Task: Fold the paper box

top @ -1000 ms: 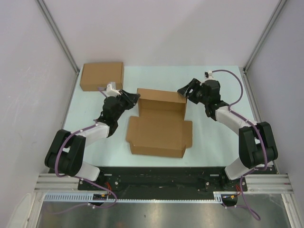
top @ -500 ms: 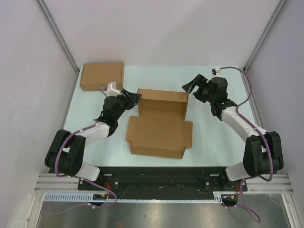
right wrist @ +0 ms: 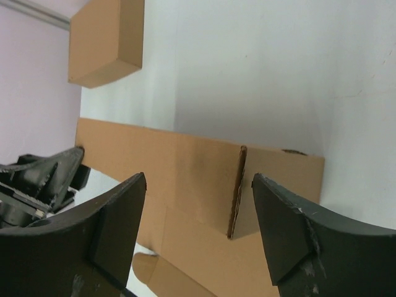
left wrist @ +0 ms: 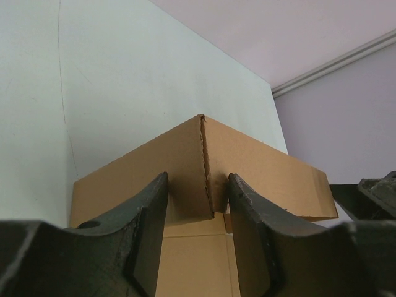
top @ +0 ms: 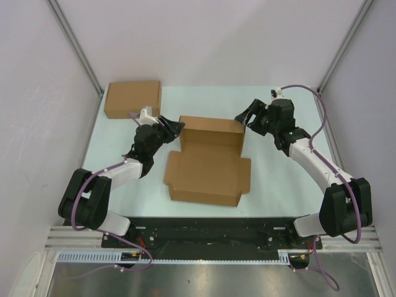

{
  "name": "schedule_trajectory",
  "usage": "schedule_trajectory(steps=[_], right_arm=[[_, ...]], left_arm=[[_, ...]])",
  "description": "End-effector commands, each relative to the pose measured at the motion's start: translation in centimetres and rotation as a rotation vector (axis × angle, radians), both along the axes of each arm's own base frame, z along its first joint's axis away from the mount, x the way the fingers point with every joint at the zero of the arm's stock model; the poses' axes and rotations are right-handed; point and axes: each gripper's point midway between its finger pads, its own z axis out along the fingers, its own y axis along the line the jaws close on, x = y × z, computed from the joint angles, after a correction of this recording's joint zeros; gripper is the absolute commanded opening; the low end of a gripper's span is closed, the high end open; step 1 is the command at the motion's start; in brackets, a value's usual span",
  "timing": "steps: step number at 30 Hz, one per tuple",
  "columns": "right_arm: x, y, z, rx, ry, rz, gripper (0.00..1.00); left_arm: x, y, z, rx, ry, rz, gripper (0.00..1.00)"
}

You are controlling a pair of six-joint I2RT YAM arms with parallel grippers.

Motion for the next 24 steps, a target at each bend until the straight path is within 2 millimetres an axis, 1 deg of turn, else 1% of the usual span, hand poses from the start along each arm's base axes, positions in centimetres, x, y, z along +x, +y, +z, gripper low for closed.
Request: schedule_trajectory(steps=[1, 5, 9, 12, 13, 14, 16, 17, 24], right_arm=[[-0.6, 0.8, -0.1, -0.028, 0.015, 0.042, 0.74], [-1.1, 0.6, -1.2, -0.057, 0.053, 0.045, 0.70], [-1.2, 1.0, -2.3, -0.068, 0.079, 0.054, 0.65], [-1.2, 1.8, -2.8, -0.067, 0.089, 0.069, 0.54], [-1.2, 2.1, -3.2, -0.069, 0.098, 0.073, 0.47], [-1.3, 2.5, -3.3, -0.065, 0.099, 0.082, 0.44], [-1.2, 2.9, -3.7, -0.063, 0.106, 0.083, 0.39], [-1.3, 3.2, -3.5, -0.058, 0.098, 0.089, 0.38], [-1.1, 4.0, -3.6, -0.045, 0.095, 0.093, 0.35]], left_arm=[[0.0, -0.6, 1.3, 0.006, -0.028, -0.040, 0.48], [0.0, -0.5, 1.5, 0.007, -0.033, -0.037, 0.48], [-0.1, -0.5, 1.3, 0.007, -0.032, -0.041, 0.48], [-0.2, -0.7, 1.3, -0.005, -0.035, -0.052, 0.47], [-0.2, -0.8, 1.4, -0.012, -0.035, -0.058, 0.47], [-0.3, -0.9, 1.4, -0.015, -0.038, -0.060, 0.46], [-0.4, -1.0, 1.3, -0.022, -0.038, -0.066, 0.45], [-0.5, -1.0, 1.2, -0.026, -0.038, -0.067, 0.45], [-0.7, -1.1, 1.1, -0.035, -0.037, -0.075, 0.45]])
